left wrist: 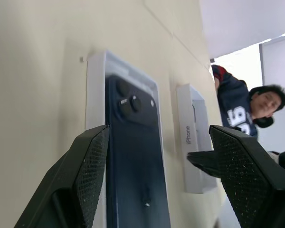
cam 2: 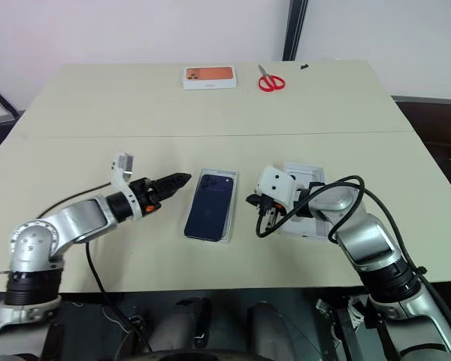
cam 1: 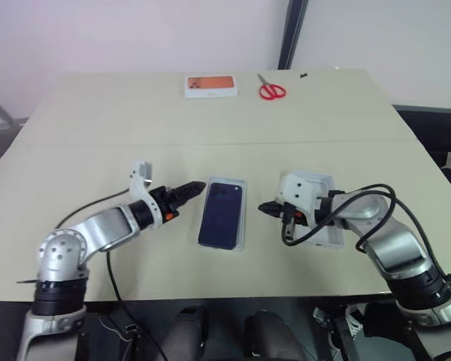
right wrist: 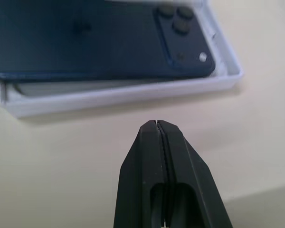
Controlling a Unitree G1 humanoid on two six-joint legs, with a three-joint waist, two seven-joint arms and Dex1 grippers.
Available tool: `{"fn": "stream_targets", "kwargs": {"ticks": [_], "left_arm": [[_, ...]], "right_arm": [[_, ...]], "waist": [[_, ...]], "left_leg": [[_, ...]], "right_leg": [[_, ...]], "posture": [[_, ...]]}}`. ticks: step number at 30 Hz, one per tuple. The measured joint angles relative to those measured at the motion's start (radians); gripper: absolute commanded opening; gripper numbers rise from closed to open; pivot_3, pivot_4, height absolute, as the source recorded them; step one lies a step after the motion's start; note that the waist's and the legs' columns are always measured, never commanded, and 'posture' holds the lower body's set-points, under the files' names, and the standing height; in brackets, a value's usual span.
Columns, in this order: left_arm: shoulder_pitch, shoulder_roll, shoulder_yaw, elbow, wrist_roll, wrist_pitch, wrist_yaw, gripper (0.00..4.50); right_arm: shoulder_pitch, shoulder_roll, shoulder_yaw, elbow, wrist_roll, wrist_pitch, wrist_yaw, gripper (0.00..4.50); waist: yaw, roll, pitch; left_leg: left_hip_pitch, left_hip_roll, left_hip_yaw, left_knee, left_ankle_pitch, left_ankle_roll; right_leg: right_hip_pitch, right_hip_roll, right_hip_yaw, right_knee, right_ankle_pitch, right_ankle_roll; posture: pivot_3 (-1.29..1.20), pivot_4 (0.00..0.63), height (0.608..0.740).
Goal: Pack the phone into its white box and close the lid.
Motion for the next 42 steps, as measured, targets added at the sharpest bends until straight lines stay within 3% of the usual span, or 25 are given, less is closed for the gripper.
{"fn": "stream_targets", "kwargs": {"ticks": [5,11,14,23,36,42], "left_arm": [[0.115,0.221,-0.091,-0.15,0.386,-0.069,-0.395,3.52],[0.224,0.334,-0.171,-0.214,0.682,-0.221,-0.744,3.52],[0.252,0.346,-0.183,-0.213,0.774,-0.27,-0.831,3.52],[0.29,0.309,-0.164,-0.209,0.844,-0.284,-0.915,3.52],[0.305,0.288,-0.146,-0.218,0.923,-0.288,-0.96,3.52],[0.306,0.262,-0.146,-0.218,0.999,-0.394,-1.003,3.52]], "right_arm": [[0.012,-0.002,0.034,-0.102,0.108,0.027,0.089,0.0],[0.01,0.01,0.169,-0.15,0.133,0.048,0.118,0.0],[-0.002,0.042,0.221,-0.157,0.134,0.077,0.106,0.0],[-0.069,0.111,0.279,-0.118,0.103,0.179,-0.01,0.0],[-0.095,0.074,0.261,-0.095,0.074,0.184,-0.052,0.0],[-0.095,0.067,0.244,-0.092,0.085,0.182,-0.041,0.0]], "waist": [[-0.002,0.002,0.0],[0.004,0.003,0.001],[0.003,0.003,0.001],[0.002,0.003,0.001],[0.002,0.003,0.001],[0.001,0.003,0.001]], "left_leg": [[0.0,0.0,0.0,-0.001,0.0,0.001],[0.0,0.0,0.0,-0.002,-0.004,0.006],[0.0,0.0,0.0,-0.002,-0.004,0.007],[0.0,0.0,0.0,-0.002,-0.005,0.008],[0.0,0.0,0.0,-0.002,-0.005,0.008],[0.0,0.0,0.0,-0.002,-0.005,0.008]], "right_leg": [[0.001,0.0,0.0,-0.002,0.0,0.0],[0.001,-0.002,0.0,-0.003,0.0,-0.001],[0.001,-0.002,0.0,-0.003,0.0,-0.001],[0.0,-0.002,0.0,-0.003,0.0,-0.001],[0.001,-0.002,-0.001,-0.003,0.0,-0.001],[0.001,-0.002,-0.001,-0.003,0.0,-0.001]], "posture": [[0.0,0.15,0.74],[0.0,0.15,0.74],[0.0,0.15,0.74],[0.0,0.15,0.74],[0.0,0.15,0.74],[0.0,0.15,0.74]]}}
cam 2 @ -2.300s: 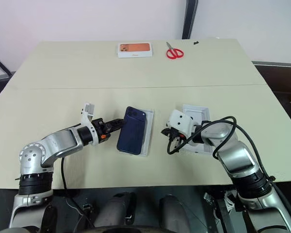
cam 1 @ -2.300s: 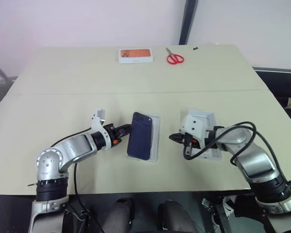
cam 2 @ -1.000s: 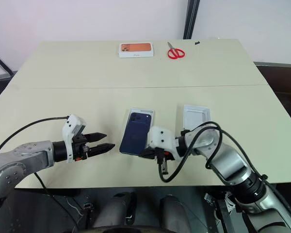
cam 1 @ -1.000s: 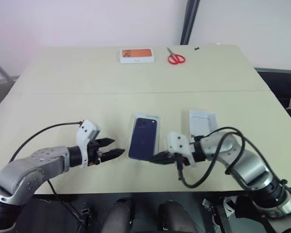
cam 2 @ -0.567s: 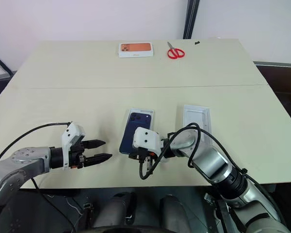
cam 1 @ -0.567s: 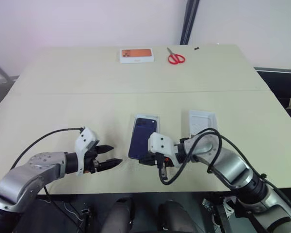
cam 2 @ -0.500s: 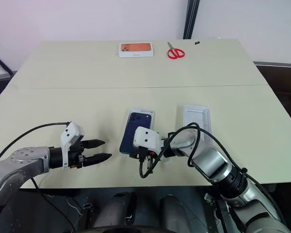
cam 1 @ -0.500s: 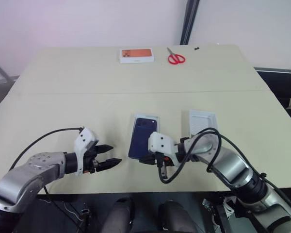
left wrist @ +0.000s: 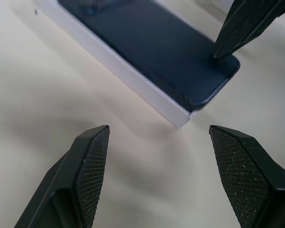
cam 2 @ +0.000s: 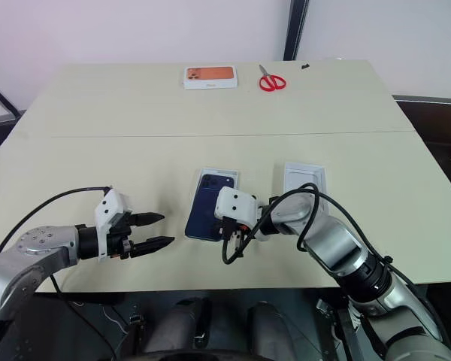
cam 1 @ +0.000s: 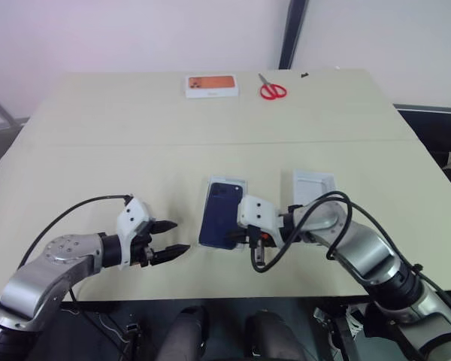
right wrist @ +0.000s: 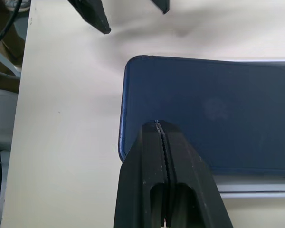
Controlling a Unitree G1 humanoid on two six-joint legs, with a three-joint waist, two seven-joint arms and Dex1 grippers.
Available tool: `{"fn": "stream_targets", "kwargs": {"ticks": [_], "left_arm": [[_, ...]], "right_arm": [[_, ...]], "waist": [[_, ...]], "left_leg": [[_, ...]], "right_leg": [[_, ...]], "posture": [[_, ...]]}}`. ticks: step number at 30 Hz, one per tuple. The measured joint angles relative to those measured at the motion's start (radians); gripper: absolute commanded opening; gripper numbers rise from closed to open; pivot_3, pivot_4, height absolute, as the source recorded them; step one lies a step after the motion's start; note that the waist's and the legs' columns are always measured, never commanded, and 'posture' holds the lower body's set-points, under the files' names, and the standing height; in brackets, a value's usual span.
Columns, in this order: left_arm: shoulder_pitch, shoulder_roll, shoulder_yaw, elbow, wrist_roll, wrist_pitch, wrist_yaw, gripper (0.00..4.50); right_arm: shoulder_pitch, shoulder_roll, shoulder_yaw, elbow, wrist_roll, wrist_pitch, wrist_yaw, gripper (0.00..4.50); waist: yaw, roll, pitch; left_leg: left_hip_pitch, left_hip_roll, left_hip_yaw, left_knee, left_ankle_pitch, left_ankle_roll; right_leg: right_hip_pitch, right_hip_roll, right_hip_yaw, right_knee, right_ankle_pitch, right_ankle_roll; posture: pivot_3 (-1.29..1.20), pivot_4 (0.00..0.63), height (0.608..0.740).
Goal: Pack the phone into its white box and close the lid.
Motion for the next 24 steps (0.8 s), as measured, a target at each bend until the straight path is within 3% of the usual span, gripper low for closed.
{"fn": "stream_targets", "kwargs": {"ticks": [9,24], "left_arm": [[0.043,-0.014,0.01,0.022,0.106,-0.196,-0.089,3.52],[0.061,-0.033,0.044,0.023,0.124,-0.199,-0.105,3.52]], "right_arm": [[0.022,0.014,0.064,-0.032,0.027,0.011,0.041,0.0],[0.008,0.014,0.078,-0.011,-0.001,0.031,-0.017,0.0]], "waist": [[-0.002,0.0,0.0],[-0.003,0.0,0.0]], "left_leg": [[0.0,0.0,0.0,0.0,0.0,0.0],[0.0,0.0,0.0,0.0,0.0,0.0]], "right_leg": [[0.0,0.0,0.0,0.0,0.0,0.0],[0.0,0.0,0.0,0.0,0.0,0.0]], "posture": [[0.0,0.15,0.74],[0.0,0.15,0.74]]}}
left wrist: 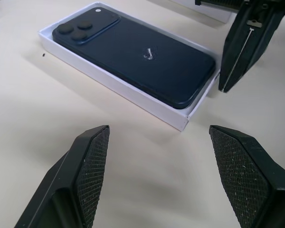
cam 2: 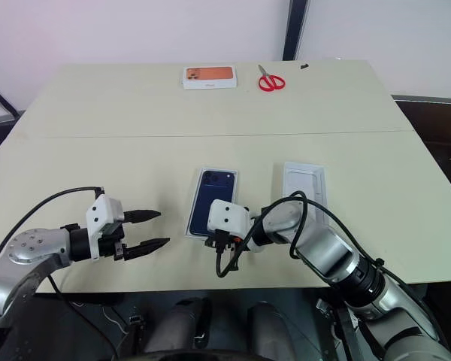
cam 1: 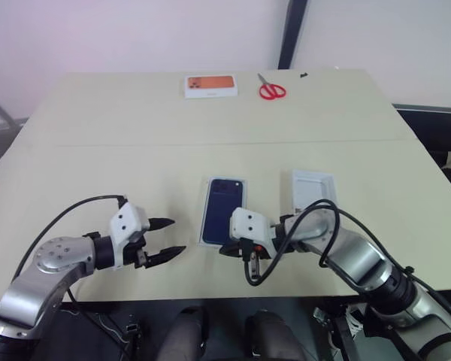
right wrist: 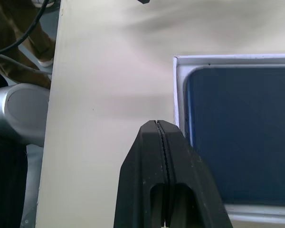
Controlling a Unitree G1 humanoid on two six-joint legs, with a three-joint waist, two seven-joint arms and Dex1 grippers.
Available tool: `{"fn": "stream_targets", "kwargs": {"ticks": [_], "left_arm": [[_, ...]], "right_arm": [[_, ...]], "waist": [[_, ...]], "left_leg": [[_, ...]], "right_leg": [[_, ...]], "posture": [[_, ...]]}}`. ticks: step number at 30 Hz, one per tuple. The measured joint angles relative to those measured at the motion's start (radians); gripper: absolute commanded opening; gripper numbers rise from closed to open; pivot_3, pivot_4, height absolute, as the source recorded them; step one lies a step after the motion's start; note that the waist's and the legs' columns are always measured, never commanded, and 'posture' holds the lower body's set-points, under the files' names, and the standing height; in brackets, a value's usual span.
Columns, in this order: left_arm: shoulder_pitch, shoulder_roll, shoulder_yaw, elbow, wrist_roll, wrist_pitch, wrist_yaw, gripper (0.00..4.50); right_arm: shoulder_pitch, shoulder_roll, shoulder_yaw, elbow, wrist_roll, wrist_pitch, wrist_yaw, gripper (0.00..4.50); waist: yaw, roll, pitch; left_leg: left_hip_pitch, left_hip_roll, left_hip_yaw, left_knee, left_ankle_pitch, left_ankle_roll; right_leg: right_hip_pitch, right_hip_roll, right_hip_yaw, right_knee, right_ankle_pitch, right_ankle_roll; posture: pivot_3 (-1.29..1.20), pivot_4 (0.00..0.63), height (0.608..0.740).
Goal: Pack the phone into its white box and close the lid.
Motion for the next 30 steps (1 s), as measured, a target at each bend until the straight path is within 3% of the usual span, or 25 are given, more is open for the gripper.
{"fn": "stream_targets", "kwargs": {"ticks": [8,12,16,20,25,30], "left_arm": [[-0.023,-0.026,-0.002,0.022,0.009,0.009,0.008,3.52],[-0.128,-0.067,-0.004,0.062,0.015,0.122,0.11,3.52],[-0.207,-0.094,-0.015,0.112,0.047,0.217,0.194,2.25],[-0.253,-0.082,-0.103,0.121,0.119,0.202,0.174,0.15],[-0.4,-0.082,-0.241,0.2,0.208,0.212,0.127,0.07],[-0.508,-0.106,-0.348,0.283,0.286,0.22,0.077,0.07]], "right_arm": [[0.002,-0.009,-0.051,0.003,0.013,-0.01,0.001,0.0],[0.001,-0.032,-0.151,-0.008,0.061,-0.036,0.024,0.0],[-0.004,-0.073,-0.229,-0.001,0.069,-0.053,0.021,0.0],[-0.019,-0.138,-0.221,0.045,-0.001,-0.074,0.0,0.0],[-0.059,-0.157,-0.135,0.112,-0.138,-0.133,-0.034,0.0],[-0.069,-0.105,-0.061,0.175,-0.224,-0.179,-0.055,0.0]], "waist": [[0.001,0.0,0.0],[0.006,0.0,0.0],[0.005,0.0,0.0],[0.003,0.0,0.0],[0.003,0.0,0.0],[0.0,0.0,0.0]], "left_leg": [[0.0,0.0,0.0,0.0,0.0,0.0],[0.0,0.0,0.0,0.001,0.0,0.0],[0.0,0.0,0.0,0.001,0.0,0.0],[0.0,0.0,0.0,0.001,0.0,0.0],[0.0,0.0,0.0,0.001,0.0,0.0],[-0.001,0.0,0.001,0.002,0.0,0.0]], "right_leg": [[0.0,0.0,0.0,0.0,0.0,0.0],[0.001,0.0,-0.001,0.0,0.0,0.001],[0.0,0.001,0.0,0.001,0.0,0.001],[0.0,0.001,0.0,0.001,0.0,0.0],[0.0,0.001,0.0,0.002,0.0,0.0],[-0.001,0.001,0.0,0.002,0.0,0.001]], "posture": [[0.0,0.15,0.74],[0.0,0.15,0.74],[0.0,0.15,0.74],[0.0,0.15,0.74],[0.0,0.15,0.74],[0.0,0.15,0.74]]}}
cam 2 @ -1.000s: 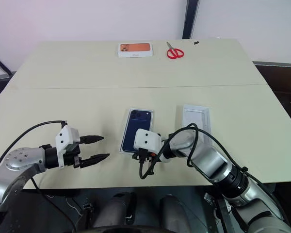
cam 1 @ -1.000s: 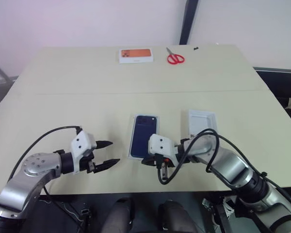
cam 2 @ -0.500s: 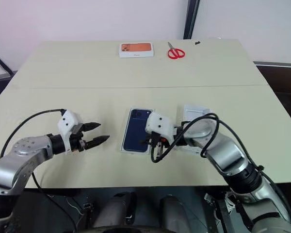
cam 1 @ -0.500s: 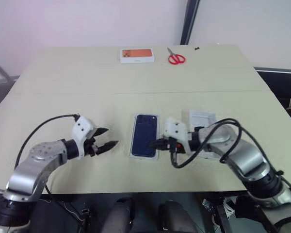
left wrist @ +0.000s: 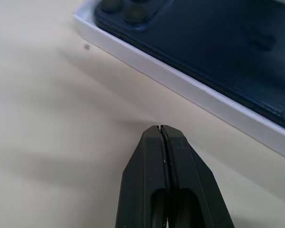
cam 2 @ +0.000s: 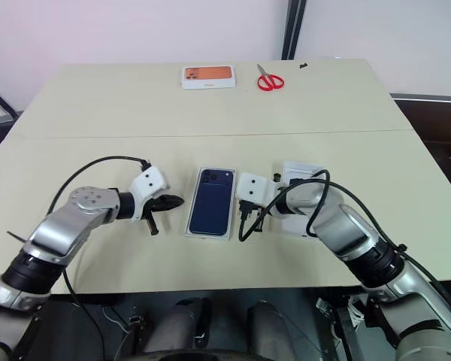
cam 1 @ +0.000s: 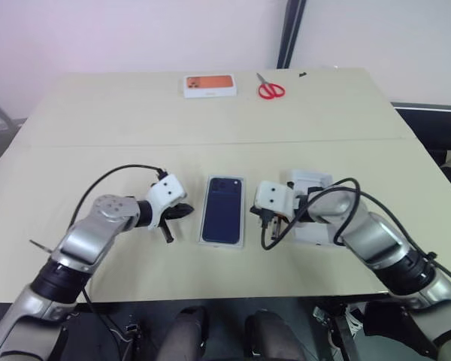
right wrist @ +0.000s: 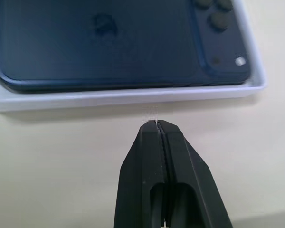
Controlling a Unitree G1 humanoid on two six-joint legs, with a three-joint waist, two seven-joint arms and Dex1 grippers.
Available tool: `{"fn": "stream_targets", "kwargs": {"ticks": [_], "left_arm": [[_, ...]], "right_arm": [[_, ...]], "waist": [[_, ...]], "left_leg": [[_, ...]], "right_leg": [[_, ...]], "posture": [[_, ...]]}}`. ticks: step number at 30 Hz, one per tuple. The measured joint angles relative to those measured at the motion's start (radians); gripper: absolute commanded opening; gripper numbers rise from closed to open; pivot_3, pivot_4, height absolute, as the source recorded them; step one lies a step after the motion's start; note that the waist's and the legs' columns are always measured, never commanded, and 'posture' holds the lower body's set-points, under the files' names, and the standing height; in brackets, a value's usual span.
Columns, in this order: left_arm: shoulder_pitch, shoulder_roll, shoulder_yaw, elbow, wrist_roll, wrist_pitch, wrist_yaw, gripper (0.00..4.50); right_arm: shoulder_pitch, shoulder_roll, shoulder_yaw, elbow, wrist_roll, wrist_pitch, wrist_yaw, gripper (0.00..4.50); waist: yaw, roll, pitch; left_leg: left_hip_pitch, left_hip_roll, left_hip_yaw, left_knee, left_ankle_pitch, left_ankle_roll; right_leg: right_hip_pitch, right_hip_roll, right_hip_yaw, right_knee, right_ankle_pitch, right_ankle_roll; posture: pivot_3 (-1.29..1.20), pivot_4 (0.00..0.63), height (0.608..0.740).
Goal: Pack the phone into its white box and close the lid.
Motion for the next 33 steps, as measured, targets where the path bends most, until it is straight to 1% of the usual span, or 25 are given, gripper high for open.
{"fn": "stream_targets", "kwargs": {"ticks": [5,10,16,21,27,33], "left_arm": [[-0.054,-0.054,-0.046,0.03,0.033,0.002,-0.029,0.07],[-0.077,-0.096,-0.059,0.041,0.061,0.014,-0.044,0.07],[-0.117,-0.193,-0.087,0.077,0.094,0.033,-0.042,0.07],[-0.157,-0.273,-0.127,0.117,0.118,0.03,-0.055,0.07],[-0.206,-0.373,-0.185,0.178,0.145,0.021,-0.094,0.07],[-0.229,-0.431,-0.217,0.215,0.16,0.007,-0.126,0.07]], "right_arm": [[-0.028,0.043,0.021,0.032,-0.045,-0.012,-0.001,0.0],[-0.028,0.042,0.017,0.051,-0.069,-0.012,0.011,0.0],[-0.015,-0.02,-0.015,0.051,-0.08,-0.012,0.048,0.0],[0.049,-0.088,-0.061,0.035,-0.08,-0.023,0.079,0.0],[0.12,-0.182,-0.132,0.013,-0.08,-0.038,0.109,0.0],[0.158,-0.225,-0.177,0.012,-0.082,-0.04,0.12,0.0]], "waist": [[0.002,0.0,0.0],[0.009,0.0,0.0],[0.013,0.0,0.0],[0.009,0.0,0.0],[0.017,0.0,0.0],[0.008,0.0,0.0]], "left_leg": [[0.0,0.0,0.0,0.002,0.0,0.0],[0.0,0.0,0.0,0.003,0.0,0.0],[0.0,-0.001,-0.001,0.004,0.0,0.0],[0.0,-0.001,0.0,0.004,0.0,0.0],[0.0,-0.001,-0.001,0.006,0.0,0.001],[0.0,-0.001,-0.001,0.006,0.0,0.001]], "right_leg": [[0.001,0.0,0.0,0.0,0.0,0.0],[0.002,0.0,0.0,0.0,0.0,0.0],[0.003,0.0,-0.001,0.0,0.0,0.0],[0.003,0.0,-0.001,0.0,0.0,0.0],[0.005,0.0,-0.001,0.0,0.0,0.001],[0.005,0.0,-0.001,0.0,0.0,0.001]], "posture": [[0.0,0.15,0.74],[0.0,0.15,0.74],[0.0,0.15,0.74],[0.0,0.15,0.74],[0.0,0.15,0.74],[0.0,0.15,0.74]]}}
